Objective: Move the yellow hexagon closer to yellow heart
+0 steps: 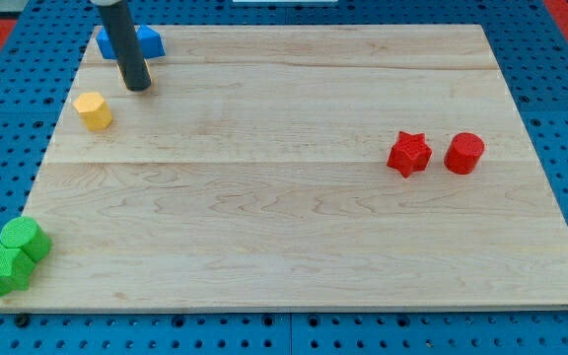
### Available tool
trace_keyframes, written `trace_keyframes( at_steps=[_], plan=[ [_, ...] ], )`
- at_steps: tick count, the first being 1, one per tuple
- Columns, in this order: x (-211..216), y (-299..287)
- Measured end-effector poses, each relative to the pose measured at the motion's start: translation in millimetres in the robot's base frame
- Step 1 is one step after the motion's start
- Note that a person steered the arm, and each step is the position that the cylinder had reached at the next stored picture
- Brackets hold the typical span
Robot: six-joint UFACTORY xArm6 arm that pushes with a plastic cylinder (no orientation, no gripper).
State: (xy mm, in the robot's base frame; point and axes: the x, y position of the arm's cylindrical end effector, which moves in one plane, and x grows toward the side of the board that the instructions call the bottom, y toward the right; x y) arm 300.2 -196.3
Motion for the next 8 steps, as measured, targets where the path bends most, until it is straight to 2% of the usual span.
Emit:
trace_keyframes(
  at_steps=[1,2,3,4,5,6,7,8],
  plan=[
    [-14.9,3.4],
    [58.0,47.7],
    [108.6,32.0],
    [106.5,-36.8],
    [89.6,-78.9],
    [47.9,-69.2],
    [31.2,-51.2],
    [80.1,-52.0]
  ],
)
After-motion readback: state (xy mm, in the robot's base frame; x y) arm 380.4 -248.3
